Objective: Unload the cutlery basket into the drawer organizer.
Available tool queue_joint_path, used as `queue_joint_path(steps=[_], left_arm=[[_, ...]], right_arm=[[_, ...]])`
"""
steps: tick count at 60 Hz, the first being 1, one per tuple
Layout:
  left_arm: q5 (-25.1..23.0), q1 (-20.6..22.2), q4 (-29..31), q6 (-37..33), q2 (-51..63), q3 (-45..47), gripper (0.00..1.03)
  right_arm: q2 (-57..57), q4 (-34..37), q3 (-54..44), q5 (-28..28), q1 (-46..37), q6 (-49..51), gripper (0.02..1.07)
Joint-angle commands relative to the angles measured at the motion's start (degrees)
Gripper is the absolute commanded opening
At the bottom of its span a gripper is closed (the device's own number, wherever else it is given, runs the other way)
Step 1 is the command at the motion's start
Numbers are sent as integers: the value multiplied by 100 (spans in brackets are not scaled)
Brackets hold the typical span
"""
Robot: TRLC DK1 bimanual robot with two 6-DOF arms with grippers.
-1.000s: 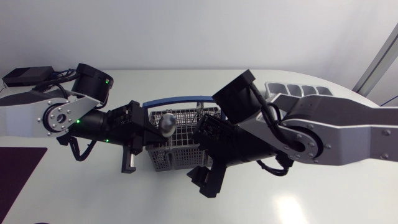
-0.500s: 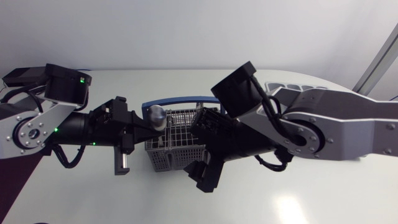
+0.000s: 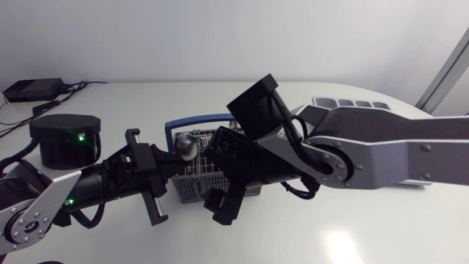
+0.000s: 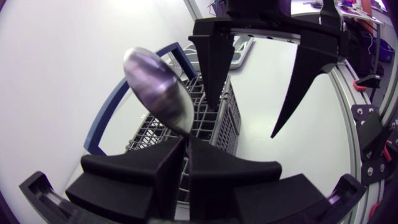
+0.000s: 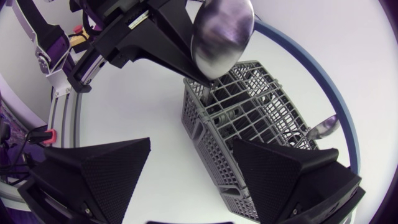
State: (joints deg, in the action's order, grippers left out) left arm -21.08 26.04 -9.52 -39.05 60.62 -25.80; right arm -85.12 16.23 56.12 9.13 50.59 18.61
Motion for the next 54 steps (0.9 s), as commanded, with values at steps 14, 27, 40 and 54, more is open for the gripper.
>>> queue_joint_path(steps=[14,27,40,54], left_arm=[[535,252,-630,284,-15,348,20],[807,217,-1034,398,108,313,19],[992,199,-1342,556,99,418,19],[1264,358,-1562,758,-103,805,19]], right_arm=[[-400,-243,-171,54,-5,-51,98],[-532,-498,-180,-42,-31,-59,98],[-672,-718,-171,-113,-154,-121,98],[-892,-718,31,-60,-286,-226,98]])
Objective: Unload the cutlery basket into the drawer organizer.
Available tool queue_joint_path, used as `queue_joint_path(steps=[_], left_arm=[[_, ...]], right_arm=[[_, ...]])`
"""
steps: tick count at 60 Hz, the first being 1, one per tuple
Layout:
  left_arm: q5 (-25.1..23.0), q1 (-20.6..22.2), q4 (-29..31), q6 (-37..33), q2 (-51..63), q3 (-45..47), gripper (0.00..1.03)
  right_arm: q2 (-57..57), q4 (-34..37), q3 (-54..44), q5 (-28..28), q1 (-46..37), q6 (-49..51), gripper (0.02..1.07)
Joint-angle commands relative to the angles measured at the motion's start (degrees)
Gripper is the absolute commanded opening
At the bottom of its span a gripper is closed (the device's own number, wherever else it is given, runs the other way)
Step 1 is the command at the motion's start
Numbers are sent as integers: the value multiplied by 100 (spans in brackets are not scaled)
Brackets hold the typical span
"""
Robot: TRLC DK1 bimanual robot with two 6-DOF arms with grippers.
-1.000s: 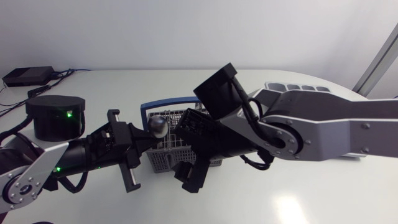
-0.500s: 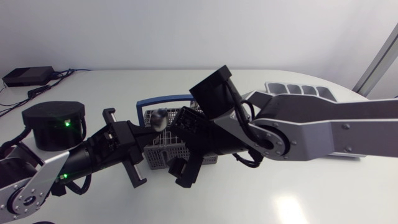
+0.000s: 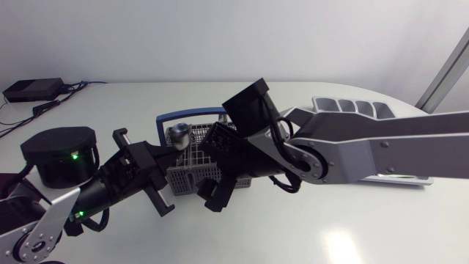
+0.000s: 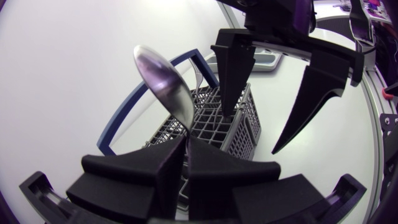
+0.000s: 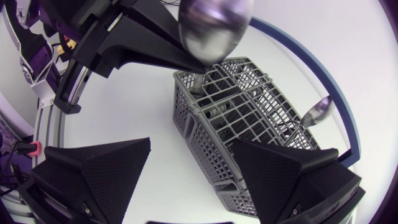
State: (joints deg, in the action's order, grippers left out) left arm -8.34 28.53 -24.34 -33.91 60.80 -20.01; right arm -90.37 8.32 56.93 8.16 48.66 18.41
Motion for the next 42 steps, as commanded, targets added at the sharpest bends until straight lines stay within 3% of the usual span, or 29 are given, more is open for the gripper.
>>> queue_joint_path(steps=[1,18,42], left_arm=[[43,152,-106,245,-156,278,19],[772,583,-396,412,-542,524,19],[983,733,-414,385,-551,190,20]], right_arm=[[-394,74,-32,54,-129,-215,98],[-737,100,249,212,-226,-277,98],[-666,118,187,405,-402,-31,98]])
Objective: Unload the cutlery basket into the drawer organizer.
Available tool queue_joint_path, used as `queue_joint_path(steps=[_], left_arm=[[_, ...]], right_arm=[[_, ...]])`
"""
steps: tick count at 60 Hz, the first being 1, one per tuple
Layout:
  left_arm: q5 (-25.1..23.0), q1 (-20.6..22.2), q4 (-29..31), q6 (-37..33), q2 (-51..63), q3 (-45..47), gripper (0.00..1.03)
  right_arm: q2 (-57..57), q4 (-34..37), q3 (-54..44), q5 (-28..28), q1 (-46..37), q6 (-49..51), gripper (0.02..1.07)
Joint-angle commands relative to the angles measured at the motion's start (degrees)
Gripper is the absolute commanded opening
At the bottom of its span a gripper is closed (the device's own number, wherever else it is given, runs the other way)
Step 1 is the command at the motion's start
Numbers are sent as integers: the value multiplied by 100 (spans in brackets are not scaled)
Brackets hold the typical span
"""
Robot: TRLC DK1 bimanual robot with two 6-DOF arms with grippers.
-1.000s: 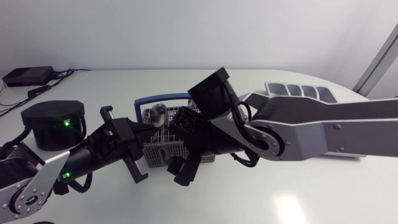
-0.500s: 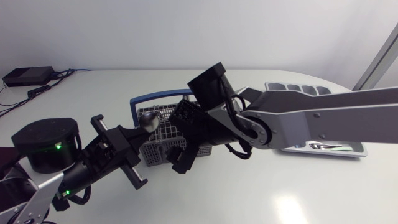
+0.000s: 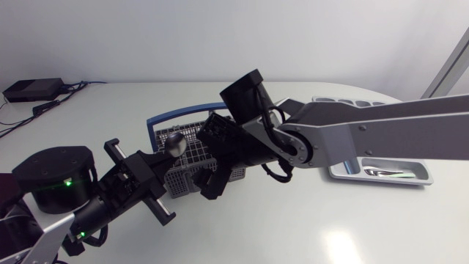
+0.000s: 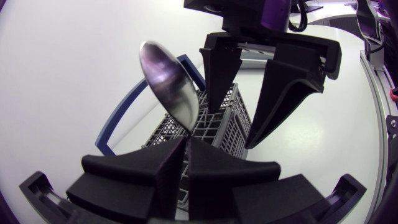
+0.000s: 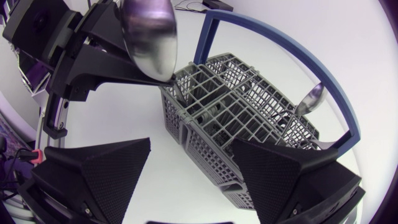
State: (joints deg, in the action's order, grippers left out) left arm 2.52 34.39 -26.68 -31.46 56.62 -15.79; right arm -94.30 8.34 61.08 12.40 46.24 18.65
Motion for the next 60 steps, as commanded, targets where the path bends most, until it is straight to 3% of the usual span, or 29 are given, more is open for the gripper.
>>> queue_joint_path(steps=[1,39,53,60], left_arm=[[-103,156,-180,140,-143,-231,20],[90,314,101,105,-459,-346,23],[-252,243,840,97,-705,-328,65],[-305,199,1253,53,-1021,-354,71]], right_arm=[[-264,115,-237,-19,-168,-55,98],[-176,221,-325,-45,-115,-2,98],[-132,291,-351,-54,-71,33,98],[-115,291,-334,-63,-54,24,98]])
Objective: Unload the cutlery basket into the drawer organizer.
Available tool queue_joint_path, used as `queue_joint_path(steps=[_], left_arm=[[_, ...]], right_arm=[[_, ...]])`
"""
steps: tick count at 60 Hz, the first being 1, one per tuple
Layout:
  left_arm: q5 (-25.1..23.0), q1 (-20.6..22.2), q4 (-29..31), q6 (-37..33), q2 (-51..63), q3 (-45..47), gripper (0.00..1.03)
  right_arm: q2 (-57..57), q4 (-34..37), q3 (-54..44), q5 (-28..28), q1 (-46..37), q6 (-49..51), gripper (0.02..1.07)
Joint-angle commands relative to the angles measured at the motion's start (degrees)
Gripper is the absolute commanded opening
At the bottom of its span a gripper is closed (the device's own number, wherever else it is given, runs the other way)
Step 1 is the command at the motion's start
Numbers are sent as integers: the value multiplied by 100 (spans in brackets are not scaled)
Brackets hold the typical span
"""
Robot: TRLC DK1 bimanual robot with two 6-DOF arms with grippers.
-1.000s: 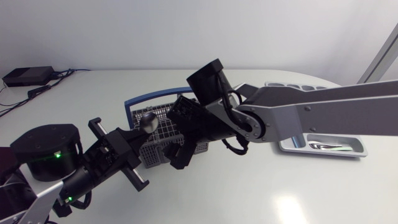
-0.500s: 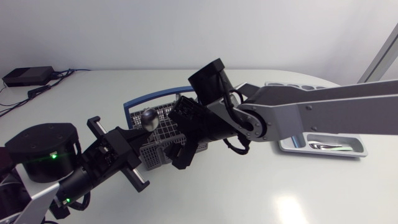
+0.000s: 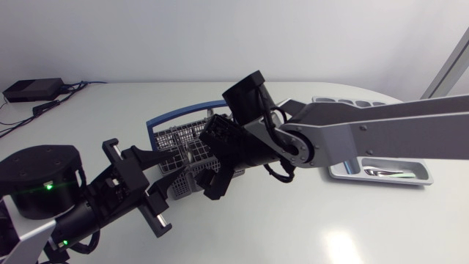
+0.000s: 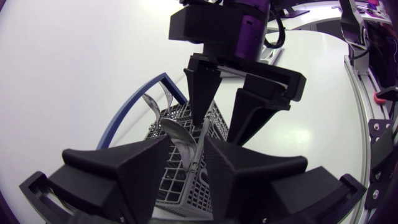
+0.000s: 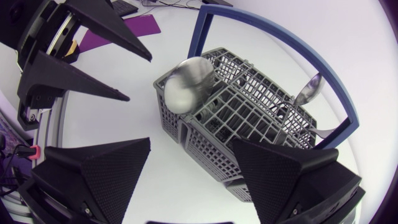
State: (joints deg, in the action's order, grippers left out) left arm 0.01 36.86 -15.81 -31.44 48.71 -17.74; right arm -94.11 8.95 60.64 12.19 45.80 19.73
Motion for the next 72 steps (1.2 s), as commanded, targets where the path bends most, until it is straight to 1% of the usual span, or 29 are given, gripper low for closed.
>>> queue_joint_path(steps=[1,8,11,16,19,22,23,32,37,45,53,57,60,72], left_arm=[[-54,-56,219,42,-265,-169,71],[-63,-179,641,-187,-599,-195,73],[-98,-390,817,-345,-634,-195,75],[-555,-768,1045,-538,-626,-186,75],[-739,-926,1195,-697,-608,-186,75],[-845,-988,1274,-749,-591,-204,75],[-977,-1058,1432,-864,-582,-239,75],[-1539,-1278,2065,-1057,-529,-529,75],[-1733,-1278,2284,-1259,-344,-635,75],[-1935,-1287,2328,-1330,69,-845,75],[-1996,-1304,2320,-1426,394,-960,75],[-2049,-1313,2337,-1426,394,-986,75],[-2075,-1313,2469,-1426,324,-1074,75],[-2075,-1331,2645,-1400,-10,-1267,75]], right_arm=[[-134,230,-290,-41,-1,-83,98],[-117,230,-263,-50,17,-101,98],[-117,230,-246,-58,17,-109,98],[-117,230,-228,-85,34,-144,98],[-99,230,-211,-137,34,-153,98],[-11,230,-219,-261,34,-144,98],[41,239,-228,-296,17,-127,98],[639,625,-263,-261,-423,14,98],[841,828,-281,-243,-581,128,98],[1105,1021,-334,-243,-616,181,98],[1316,1144,-369,-243,-625,137,98],[1412,1170,-378,-261,-669,128,98],[1588,1267,-334,-261,-731,128,98],[1896,1566,-184,-261,-915,128,98]])
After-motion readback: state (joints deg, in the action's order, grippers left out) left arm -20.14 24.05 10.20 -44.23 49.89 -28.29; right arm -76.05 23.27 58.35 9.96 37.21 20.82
